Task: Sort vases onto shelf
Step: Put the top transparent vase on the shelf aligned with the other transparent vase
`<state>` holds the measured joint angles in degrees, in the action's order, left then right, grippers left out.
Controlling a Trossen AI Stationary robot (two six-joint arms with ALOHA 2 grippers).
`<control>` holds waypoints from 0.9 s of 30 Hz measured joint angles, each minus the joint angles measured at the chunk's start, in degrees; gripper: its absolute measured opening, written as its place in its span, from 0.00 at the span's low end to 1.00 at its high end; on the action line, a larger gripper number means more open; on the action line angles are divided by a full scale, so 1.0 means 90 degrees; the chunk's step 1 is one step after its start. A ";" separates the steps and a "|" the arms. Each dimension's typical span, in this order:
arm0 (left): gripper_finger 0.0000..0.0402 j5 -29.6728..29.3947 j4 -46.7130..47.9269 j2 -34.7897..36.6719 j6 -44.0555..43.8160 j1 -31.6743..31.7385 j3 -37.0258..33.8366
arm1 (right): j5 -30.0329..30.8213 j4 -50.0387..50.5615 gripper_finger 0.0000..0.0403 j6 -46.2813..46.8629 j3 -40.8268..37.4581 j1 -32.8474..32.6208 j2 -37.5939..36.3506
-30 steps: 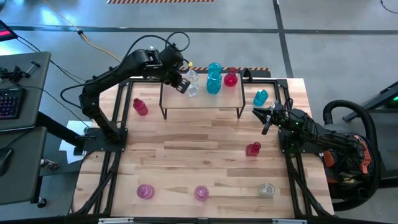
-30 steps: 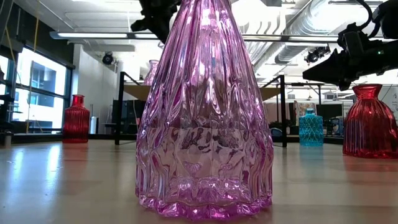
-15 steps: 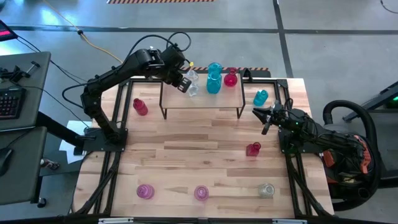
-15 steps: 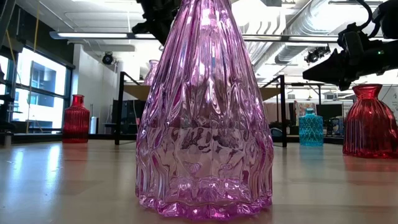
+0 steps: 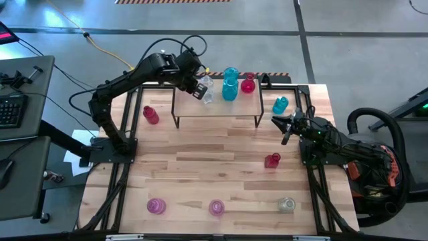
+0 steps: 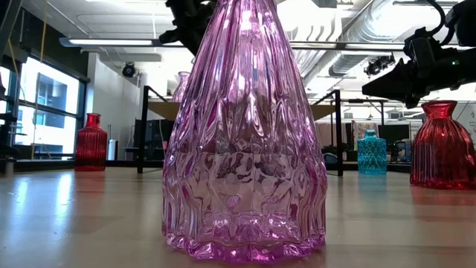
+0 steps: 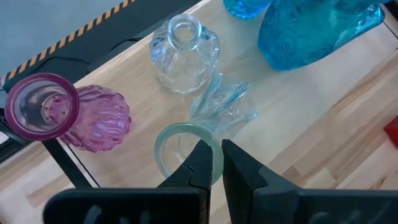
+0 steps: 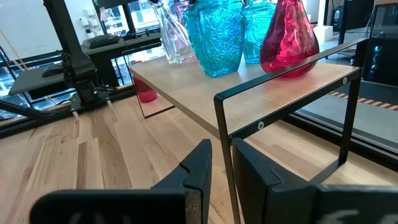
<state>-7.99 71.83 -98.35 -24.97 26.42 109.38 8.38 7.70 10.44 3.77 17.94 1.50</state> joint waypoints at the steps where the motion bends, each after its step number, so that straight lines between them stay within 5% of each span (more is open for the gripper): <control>1: 0.03 0.0002 -0.0012 -0.0002 0.0000 0.0009 0.0000 | 0.0000 0.0001 0.12 0.0000 0.0000 0.0002 0.0000; 27: 0.11 0.0043 -0.0313 -0.0002 -0.0036 0.0022 0.0000 | 0.0000 0.0001 0.12 0.0000 0.0000 0.0001 0.0000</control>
<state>-7.60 69.01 -98.37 -25.30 26.61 109.38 8.38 7.72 10.44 3.77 17.95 1.50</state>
